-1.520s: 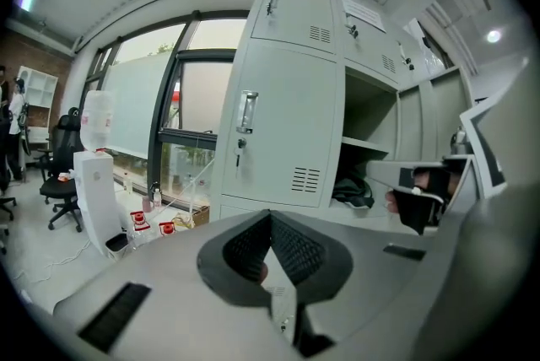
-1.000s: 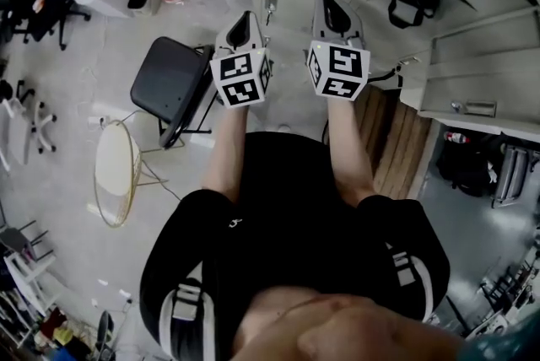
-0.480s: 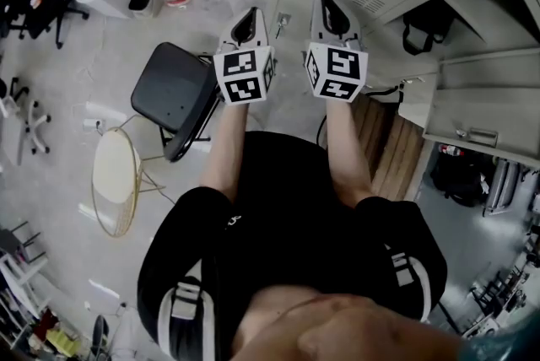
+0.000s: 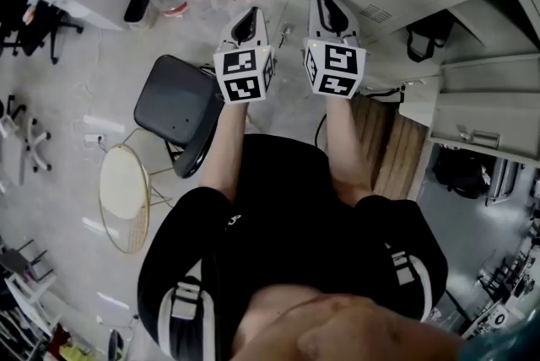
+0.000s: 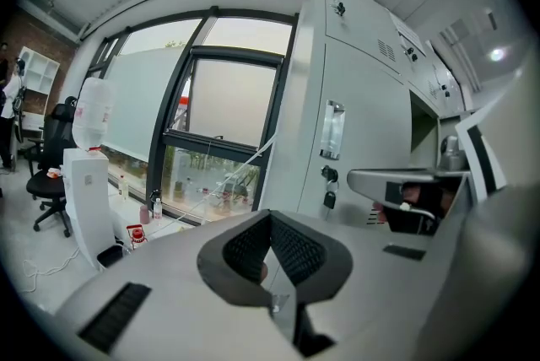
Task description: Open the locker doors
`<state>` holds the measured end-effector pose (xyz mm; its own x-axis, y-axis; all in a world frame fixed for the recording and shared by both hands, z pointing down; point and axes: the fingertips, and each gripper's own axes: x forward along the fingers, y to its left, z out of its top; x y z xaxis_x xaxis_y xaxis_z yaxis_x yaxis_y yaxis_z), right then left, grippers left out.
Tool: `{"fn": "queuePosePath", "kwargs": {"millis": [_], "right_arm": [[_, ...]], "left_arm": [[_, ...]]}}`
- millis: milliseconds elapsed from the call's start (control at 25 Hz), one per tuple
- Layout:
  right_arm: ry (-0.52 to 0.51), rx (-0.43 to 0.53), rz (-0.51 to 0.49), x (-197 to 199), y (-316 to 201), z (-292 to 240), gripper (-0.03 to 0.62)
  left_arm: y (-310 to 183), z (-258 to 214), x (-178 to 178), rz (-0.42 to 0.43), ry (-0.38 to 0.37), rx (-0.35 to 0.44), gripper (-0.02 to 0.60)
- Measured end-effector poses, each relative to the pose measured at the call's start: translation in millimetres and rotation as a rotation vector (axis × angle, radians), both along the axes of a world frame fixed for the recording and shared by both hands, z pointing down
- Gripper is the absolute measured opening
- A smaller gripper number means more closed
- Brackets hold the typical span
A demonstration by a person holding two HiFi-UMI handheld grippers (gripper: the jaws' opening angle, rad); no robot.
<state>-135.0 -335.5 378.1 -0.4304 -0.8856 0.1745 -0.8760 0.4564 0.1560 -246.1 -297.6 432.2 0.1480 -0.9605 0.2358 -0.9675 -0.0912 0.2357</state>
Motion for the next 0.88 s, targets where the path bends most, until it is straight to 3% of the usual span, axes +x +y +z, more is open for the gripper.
{"fn": "queuePosePath", "kwargs": {"millis": [520,880], "right_arm": [[0.048,-0.015,0.110,-9.9,-22.3,6.9,0.061],[0.043,-0.015,0.178,-10.4,-31.4,9.4,0.041]], "left_arm": [[-26.4,7.1,-10.3,0.102,0.029,-0.011,0.005],[-32.7,13.9,-25.2,0.115,0.033,-0.019,0.005]]}}
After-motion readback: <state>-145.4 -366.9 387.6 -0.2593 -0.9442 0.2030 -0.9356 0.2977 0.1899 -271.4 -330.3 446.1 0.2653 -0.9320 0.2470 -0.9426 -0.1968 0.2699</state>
